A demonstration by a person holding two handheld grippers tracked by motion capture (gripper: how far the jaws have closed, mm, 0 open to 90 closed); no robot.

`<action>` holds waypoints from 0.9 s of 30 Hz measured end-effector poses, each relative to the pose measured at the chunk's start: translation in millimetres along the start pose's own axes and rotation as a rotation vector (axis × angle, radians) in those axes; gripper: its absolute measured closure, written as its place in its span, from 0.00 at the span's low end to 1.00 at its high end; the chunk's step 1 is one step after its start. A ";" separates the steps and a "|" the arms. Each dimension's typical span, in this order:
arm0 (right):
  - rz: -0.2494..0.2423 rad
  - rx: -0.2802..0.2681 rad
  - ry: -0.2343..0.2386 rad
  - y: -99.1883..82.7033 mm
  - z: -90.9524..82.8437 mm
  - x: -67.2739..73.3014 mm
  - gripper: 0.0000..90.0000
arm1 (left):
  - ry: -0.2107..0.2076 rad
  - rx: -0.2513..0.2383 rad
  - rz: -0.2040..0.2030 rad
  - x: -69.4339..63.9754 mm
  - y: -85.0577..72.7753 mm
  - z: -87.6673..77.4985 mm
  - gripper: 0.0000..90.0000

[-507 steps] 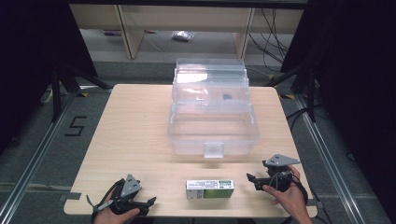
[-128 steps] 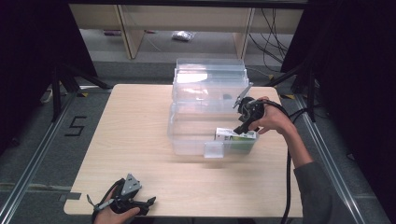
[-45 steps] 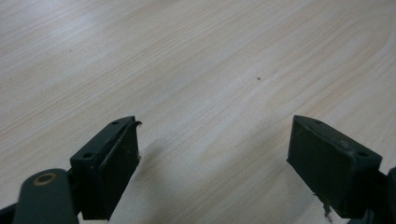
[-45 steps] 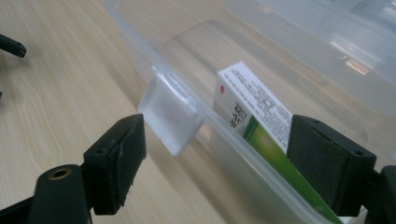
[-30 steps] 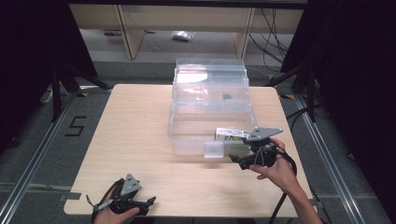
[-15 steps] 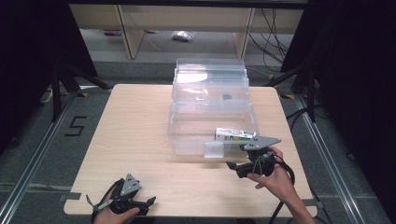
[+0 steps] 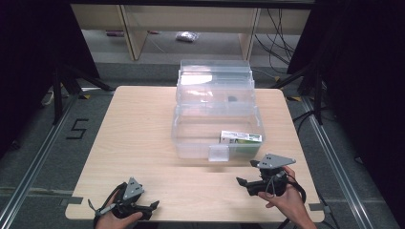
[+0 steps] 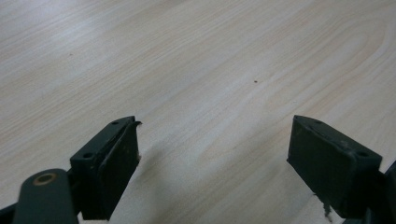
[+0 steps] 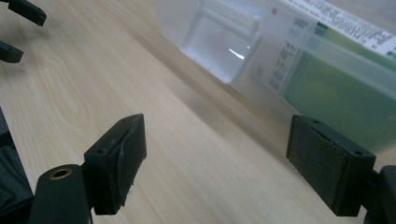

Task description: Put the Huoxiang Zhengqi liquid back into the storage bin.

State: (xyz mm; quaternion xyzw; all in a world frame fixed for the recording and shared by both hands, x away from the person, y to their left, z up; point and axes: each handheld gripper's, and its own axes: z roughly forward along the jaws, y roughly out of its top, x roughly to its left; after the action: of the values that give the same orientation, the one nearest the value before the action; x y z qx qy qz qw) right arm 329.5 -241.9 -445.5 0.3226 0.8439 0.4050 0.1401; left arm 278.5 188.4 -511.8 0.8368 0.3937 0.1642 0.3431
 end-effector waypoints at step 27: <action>0.097 0.117 0.012 -47.1 1.3 8.5 0.19 | 0.002 0.001 0.007 0.3 0.2 -0.6 0.18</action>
State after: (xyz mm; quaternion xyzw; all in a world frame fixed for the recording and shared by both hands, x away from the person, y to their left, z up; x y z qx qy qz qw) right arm 303.5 -257.4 -482.5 0.3684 0.8504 0.3631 0.0960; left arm 278.5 188.9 -511.2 0.8381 0.3913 0.1659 0.3420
